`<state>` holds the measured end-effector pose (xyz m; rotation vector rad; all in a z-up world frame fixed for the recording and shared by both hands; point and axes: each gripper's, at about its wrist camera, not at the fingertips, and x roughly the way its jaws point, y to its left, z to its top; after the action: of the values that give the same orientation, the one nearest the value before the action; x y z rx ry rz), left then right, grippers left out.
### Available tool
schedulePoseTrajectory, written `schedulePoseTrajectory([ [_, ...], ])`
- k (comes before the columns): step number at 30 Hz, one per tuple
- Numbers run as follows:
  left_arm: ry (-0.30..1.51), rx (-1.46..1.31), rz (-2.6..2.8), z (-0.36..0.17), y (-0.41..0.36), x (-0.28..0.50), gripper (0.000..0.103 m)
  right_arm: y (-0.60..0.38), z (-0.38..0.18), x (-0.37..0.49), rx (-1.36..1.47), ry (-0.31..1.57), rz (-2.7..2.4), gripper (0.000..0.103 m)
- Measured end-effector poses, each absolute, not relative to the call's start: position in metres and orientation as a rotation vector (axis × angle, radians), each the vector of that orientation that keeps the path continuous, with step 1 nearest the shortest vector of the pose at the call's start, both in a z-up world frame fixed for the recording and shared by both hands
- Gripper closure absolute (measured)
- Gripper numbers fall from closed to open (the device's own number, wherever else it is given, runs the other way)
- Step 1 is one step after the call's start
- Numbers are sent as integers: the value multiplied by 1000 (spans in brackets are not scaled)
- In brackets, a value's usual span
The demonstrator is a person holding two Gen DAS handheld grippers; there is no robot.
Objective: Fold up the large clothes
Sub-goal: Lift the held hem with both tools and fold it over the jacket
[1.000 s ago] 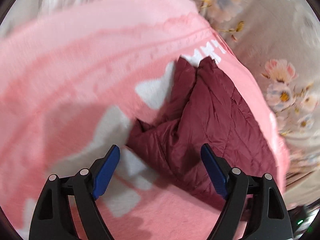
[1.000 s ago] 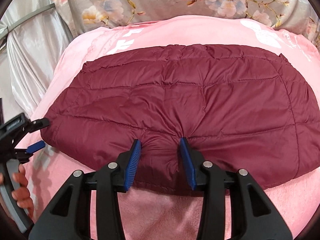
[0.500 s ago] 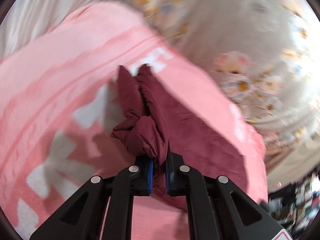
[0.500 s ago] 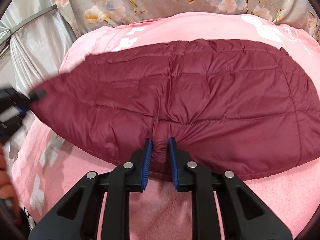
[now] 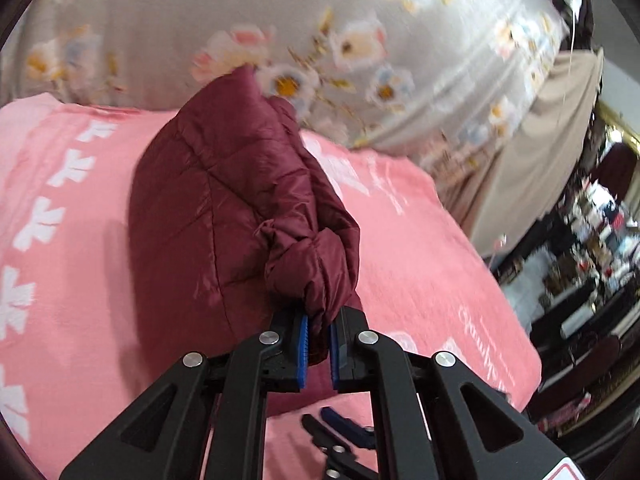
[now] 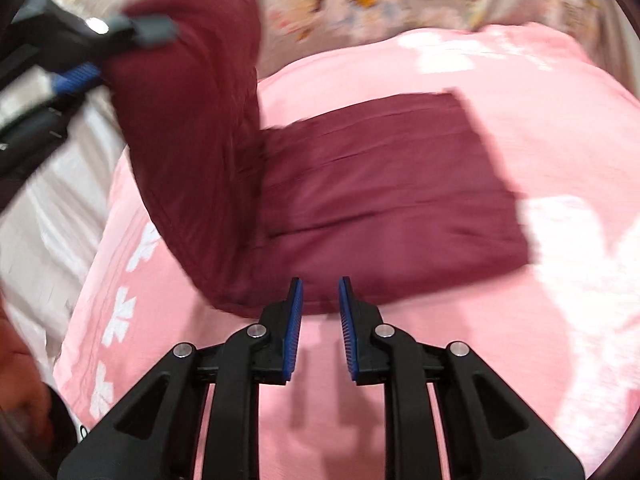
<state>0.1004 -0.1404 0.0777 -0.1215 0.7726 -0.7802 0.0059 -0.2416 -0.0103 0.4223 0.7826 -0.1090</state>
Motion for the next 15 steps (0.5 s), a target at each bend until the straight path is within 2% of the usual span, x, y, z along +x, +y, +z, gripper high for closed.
schedulePoseTrajectory([
  [4, 923, -15, -804, 25, -201, 101, 95, -276, -8, -15, 437, 770, -199, 84],
  [8, 1007, 5, -796, -6, -213, 94, 90, -302, -4, -30, 477, 741, -243, 81],
  [11, 996, -50, -842, 2, -187, 86, 68, -311, 7, -37, 481, 699, -254, 64],
  [12, 972, -77, -843, 10, -173, 83, 55, -313, 12, -36, 481, 679, -255, 59],
  [13, 945, -100, -818, 17, -157, 80, 47, -316, 17, -33, 480, 663, -253, 54],
  [15, 901, -155, -799, 29, -135, 77, 44, -315, 30, -28, 470, 623, -237, 48],
])
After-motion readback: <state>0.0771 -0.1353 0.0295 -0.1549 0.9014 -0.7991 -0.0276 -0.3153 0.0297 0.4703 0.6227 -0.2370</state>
